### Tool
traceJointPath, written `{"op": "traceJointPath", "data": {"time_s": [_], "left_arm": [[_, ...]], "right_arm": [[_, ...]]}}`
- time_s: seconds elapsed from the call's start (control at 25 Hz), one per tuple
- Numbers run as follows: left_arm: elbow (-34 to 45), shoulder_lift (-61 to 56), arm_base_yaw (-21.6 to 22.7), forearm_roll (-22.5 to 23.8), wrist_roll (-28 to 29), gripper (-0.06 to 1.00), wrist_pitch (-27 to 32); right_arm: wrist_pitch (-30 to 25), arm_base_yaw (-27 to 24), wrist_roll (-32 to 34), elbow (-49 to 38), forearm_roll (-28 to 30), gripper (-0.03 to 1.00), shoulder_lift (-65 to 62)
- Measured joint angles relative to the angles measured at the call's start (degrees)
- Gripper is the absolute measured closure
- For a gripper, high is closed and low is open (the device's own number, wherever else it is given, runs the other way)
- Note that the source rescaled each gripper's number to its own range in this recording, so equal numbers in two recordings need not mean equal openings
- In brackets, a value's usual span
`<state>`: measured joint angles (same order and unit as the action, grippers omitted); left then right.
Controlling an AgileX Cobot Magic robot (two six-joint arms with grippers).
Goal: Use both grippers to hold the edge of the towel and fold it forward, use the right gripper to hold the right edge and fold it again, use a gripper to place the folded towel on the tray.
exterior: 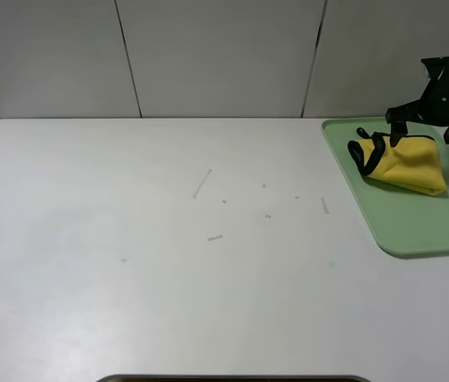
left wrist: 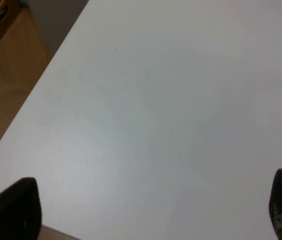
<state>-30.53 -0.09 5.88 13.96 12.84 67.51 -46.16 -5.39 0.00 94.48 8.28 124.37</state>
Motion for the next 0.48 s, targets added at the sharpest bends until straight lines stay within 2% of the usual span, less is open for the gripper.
{"op": "traceJointPath", "data": {"time_s": [0.48], "left_arm": [[0.00, 0.00, 0.00, 0.00, 0.00, 0.04, 0.00]], "right_arm": [[-12.56, 0.05, 0.00, 0.00, -7.60, -0.03, -8.35]]}}
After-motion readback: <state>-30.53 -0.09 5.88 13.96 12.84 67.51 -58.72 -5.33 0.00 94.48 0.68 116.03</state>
